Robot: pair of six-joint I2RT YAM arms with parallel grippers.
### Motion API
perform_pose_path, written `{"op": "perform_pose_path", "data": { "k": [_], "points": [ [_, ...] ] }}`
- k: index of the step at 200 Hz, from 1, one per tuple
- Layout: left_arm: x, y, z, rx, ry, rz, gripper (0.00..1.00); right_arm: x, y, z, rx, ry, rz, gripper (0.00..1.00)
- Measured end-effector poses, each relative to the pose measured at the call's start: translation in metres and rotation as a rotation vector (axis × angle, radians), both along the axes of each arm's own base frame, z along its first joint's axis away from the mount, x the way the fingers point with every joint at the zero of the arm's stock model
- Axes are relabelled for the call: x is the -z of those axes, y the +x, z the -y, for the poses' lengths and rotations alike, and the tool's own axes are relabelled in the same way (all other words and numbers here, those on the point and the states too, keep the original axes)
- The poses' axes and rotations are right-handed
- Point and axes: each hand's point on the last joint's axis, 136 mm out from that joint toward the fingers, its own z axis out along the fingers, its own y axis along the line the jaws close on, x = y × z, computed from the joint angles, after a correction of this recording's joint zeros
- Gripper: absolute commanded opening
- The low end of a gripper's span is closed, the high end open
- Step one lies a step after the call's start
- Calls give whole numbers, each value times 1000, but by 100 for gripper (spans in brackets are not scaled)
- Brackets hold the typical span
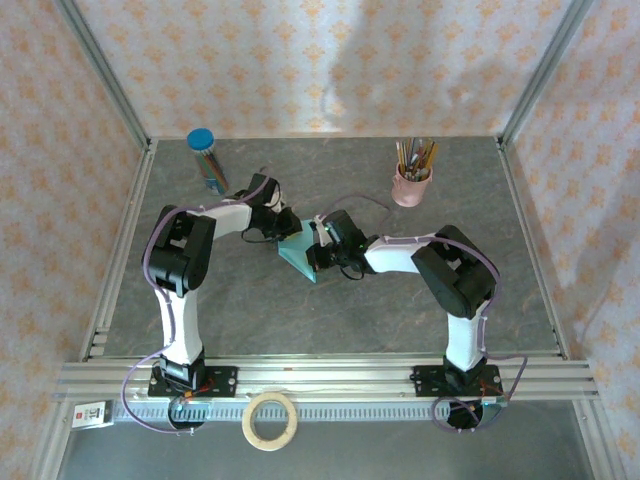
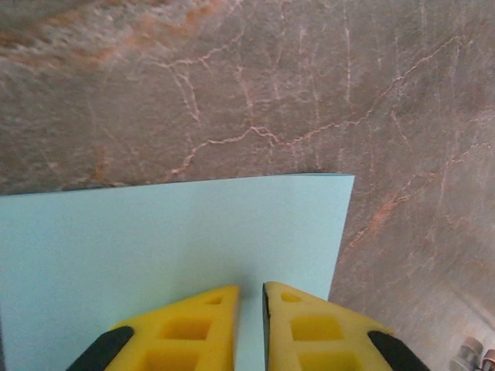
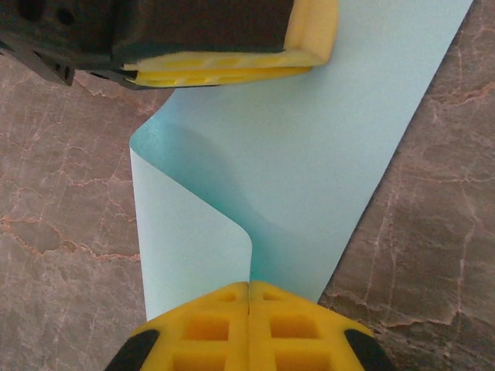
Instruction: Fold a paper plane with a square sheet of paper (pick it up from the middle)
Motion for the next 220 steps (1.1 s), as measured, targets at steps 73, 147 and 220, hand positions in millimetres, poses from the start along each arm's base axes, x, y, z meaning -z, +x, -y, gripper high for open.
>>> {"op": "perform_pose_path", "data": {
  "k": [73,147,220],
  "points": [
    [-2,-9,-7,18,53,-4,16,4,-3,2,-4,-10,-19,2],
    [5,-15,-11,40,81,-10,10,4,-3,2,-1,-11,-22,2],
    [6,-15,-11,55,87,-3,10,2,0,1,3,-9,-19,2]
  ]
}}
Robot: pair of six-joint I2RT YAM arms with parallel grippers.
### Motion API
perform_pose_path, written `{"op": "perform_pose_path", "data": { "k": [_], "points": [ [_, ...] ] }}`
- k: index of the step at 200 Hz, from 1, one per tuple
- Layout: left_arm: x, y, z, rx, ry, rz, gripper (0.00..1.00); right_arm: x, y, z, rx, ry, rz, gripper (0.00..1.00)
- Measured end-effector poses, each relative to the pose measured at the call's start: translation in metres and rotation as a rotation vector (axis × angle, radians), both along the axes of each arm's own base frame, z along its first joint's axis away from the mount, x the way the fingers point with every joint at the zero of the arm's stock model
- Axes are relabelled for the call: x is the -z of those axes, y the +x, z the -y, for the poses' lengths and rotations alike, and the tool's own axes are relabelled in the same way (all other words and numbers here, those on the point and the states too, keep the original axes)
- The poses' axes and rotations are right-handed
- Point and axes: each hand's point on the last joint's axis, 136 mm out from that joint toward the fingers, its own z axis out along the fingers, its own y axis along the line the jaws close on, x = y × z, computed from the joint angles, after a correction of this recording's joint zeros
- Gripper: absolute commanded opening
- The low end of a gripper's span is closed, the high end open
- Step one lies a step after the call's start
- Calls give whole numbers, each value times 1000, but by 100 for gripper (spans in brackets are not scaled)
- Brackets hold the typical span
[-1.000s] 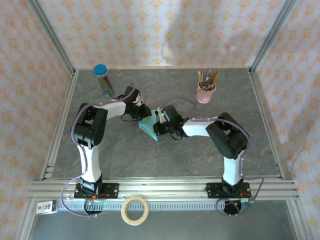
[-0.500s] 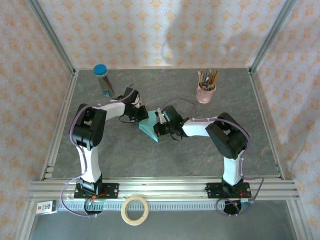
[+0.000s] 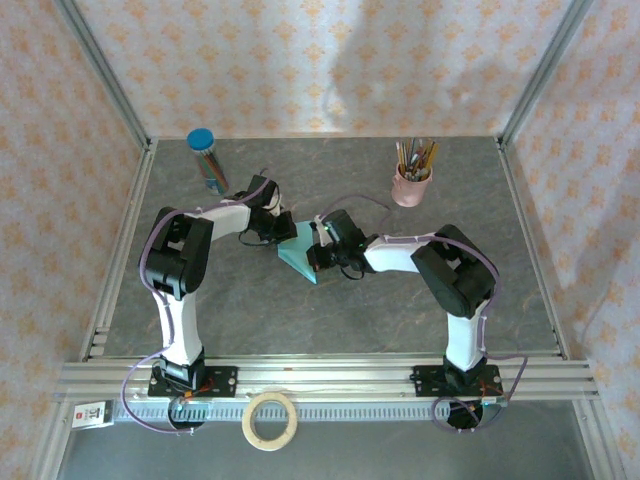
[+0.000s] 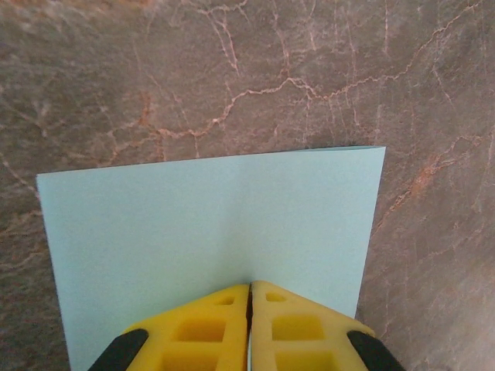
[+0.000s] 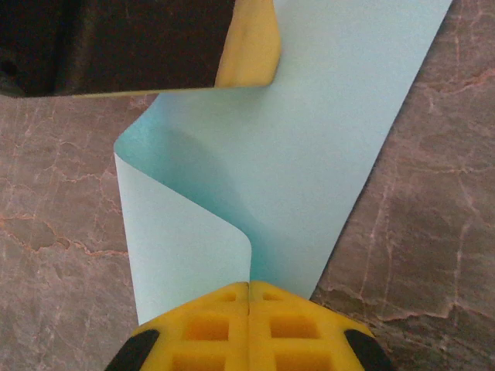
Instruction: Fold a paper plane with a square sheet of paper (pick it up from the middle)
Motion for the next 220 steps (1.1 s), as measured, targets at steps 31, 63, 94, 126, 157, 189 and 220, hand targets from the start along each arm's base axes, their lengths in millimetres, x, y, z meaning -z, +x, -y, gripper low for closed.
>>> {"op": "perform_pose_path", "data": {
  "k": [31,63,94,126,157,189,220],
  "points": [
    [0,0,0,0,0,-1,10,4,1,-1,-2,-6,-9,2],
    [0,0,0,3,1,1,10,6,2,-2,-3,-9,-15,2],
    [0,0,0,6,2,4,10,7,1,-2,-2,-12,-17,2],
    [-2,1,0,3,7,1,12,7,1,-2,-2,-12,-18,2],
    [-8,4,-2,-31,9,0,18,7,1,-2,-2,-12,-18,2],
    [-47,3,-2,-104,-55,71,19,7,1,-2,1,-11,-21,2],
    [-64,-17,-2,-167,-152,91,19,7,1,-2,4,-7,-27,2]
  ]
}}
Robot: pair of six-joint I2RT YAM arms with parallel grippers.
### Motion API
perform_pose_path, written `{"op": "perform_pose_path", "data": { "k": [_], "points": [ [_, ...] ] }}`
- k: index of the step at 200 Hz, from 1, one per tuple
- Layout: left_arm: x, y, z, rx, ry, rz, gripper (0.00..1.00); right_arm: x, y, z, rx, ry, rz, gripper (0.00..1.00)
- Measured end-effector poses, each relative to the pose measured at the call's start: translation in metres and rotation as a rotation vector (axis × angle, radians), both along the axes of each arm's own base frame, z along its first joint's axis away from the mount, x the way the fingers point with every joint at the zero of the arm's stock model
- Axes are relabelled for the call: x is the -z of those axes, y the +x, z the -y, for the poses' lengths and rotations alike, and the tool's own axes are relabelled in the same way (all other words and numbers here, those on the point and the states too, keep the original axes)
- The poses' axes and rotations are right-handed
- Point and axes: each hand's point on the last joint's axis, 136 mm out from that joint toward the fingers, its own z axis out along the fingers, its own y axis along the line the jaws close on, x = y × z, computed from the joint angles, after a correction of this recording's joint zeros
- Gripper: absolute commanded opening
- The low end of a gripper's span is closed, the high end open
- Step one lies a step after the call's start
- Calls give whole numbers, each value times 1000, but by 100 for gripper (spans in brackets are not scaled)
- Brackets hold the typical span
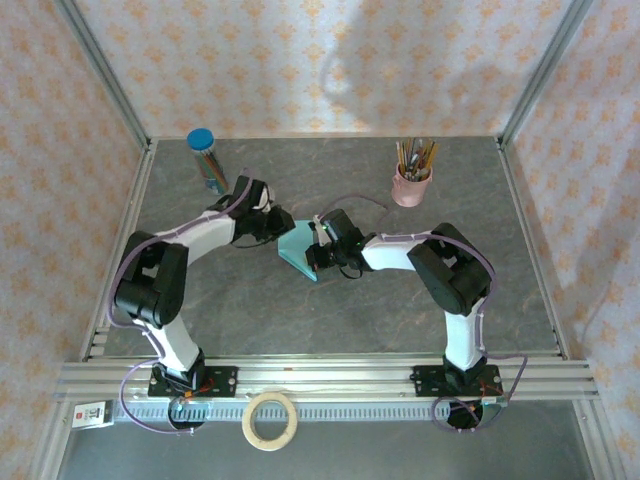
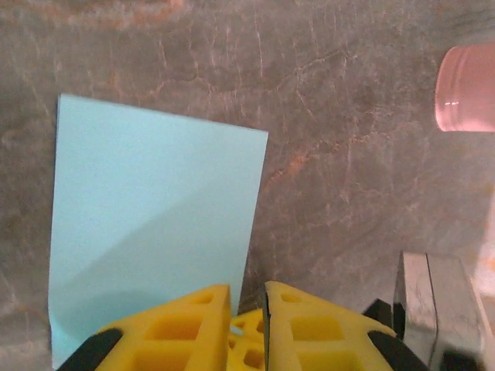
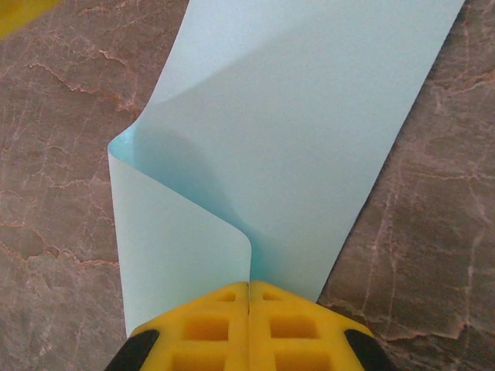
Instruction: Fold a paper plane with a square sheet of paper (pick it up from the middle)
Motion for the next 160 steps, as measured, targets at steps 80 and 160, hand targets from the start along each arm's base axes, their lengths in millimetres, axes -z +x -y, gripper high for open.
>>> {"op": "perform_pose_path", "data": {
  "k": [80,160],
  "points": [
    [29,-42,20,-41,-116,-127,15,0,0,0,-1,2,-3,2],
    [32,-40,17,-70,-104,-130,13,0,0,0,-2,0,-6,2]
  ]
}}
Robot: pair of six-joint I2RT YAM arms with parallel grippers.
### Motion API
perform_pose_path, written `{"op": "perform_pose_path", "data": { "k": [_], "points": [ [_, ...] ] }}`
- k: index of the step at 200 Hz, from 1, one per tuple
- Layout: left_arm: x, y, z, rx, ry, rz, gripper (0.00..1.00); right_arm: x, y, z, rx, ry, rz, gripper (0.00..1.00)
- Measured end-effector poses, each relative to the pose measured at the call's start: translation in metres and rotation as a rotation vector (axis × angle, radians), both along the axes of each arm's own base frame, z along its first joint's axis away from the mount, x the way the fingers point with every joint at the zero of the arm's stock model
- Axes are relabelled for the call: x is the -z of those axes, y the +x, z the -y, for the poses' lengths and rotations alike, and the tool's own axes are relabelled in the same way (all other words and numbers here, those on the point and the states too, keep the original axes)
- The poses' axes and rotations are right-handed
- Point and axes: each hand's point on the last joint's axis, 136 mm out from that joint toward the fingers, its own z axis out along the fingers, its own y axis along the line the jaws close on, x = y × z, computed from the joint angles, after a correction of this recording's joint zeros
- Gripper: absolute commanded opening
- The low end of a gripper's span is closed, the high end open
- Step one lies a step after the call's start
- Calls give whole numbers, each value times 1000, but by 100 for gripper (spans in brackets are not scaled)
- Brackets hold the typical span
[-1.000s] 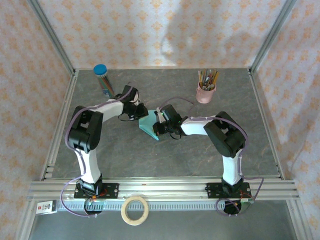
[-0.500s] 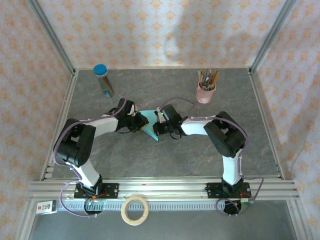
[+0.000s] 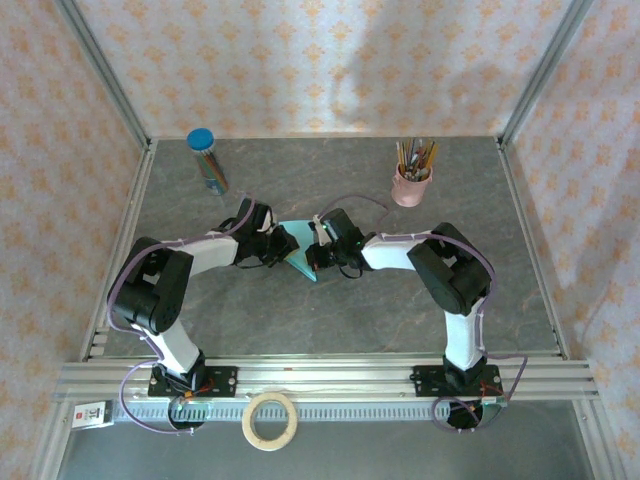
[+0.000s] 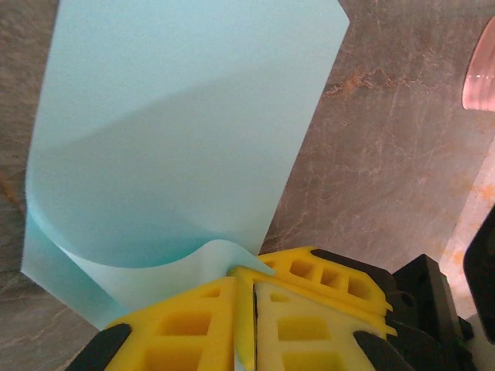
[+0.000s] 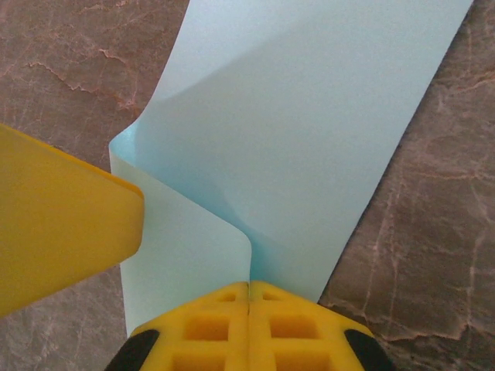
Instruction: Fold a paper plane with a square sheet of paper (pick it up from the middle)
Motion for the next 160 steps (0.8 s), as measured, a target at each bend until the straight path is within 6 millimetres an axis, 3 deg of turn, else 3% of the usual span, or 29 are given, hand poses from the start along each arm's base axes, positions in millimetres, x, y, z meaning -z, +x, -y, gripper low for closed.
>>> {"op": "perform_pose_path", "data": {
  "k": [160],
  "points": [
    [25,-13,-11,-22,58,-67,11,0,0,-1,-5,1,-11,3]
  ]
}}
